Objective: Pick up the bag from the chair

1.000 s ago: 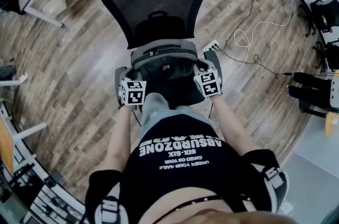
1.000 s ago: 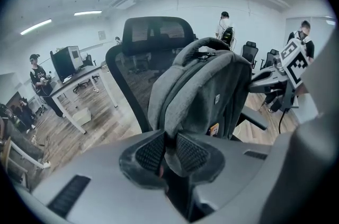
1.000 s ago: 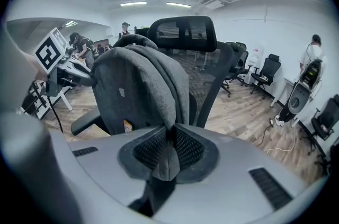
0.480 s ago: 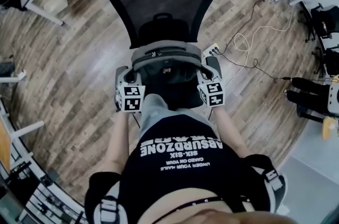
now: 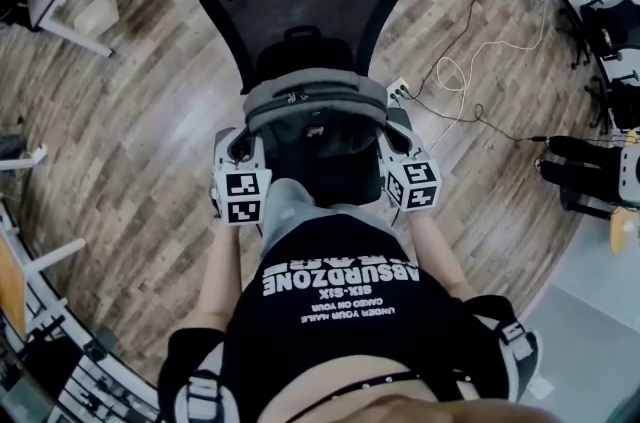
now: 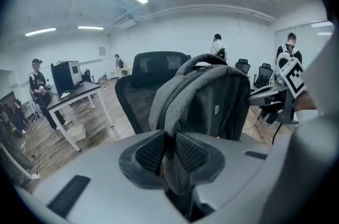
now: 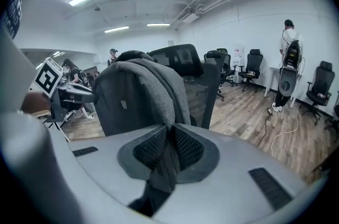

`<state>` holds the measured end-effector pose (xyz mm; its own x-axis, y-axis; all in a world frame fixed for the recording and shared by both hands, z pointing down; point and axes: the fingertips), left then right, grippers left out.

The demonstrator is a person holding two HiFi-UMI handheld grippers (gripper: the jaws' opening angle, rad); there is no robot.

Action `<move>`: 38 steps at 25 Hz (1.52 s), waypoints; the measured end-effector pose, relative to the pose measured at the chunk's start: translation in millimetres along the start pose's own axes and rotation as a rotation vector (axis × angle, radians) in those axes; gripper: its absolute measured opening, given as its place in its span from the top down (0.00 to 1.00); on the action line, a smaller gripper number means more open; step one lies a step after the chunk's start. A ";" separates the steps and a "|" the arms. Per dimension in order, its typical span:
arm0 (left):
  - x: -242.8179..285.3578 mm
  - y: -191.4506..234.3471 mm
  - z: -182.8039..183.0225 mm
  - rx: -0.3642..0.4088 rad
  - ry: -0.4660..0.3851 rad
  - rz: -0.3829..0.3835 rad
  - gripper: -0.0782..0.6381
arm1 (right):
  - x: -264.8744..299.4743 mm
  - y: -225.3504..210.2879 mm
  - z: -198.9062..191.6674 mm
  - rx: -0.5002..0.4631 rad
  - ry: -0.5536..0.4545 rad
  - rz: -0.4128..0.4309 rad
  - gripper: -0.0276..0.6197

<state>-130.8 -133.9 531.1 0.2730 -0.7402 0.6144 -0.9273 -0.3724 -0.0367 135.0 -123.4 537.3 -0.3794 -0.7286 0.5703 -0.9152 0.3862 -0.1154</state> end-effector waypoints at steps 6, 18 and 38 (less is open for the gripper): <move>-16.3 2.6 39.7 0.011 -0.094 -0.005 0.80 | -14.0 -1.3 32.0 0.026 -0.075 0.004 0.88; -45.2 18.8 88.7 -0.109 -0.242 -0.039 0.80 | -33.3 7.9 77.8 0.171 -0.199 0.059 0.88; -92.8 39.9 161.6 -0.182 -0.433 -0.109 0.80 | -60.7 17.0 151.6 0.267 -0.362 0.149 0.88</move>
<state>-151.7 -170.5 345.2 0.4168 -0.8818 0.2209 -0.9065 -0.3854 0.1723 121.9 -158.4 377.5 -0.4892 -0.8447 0.2170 -0.8320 0.3774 -0.4067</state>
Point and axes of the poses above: the fingertips, and each gripper's own axes: x forward along the fingers, y to its left, z out of its top, and after that the axes turned 2 degrees about z, right-handed
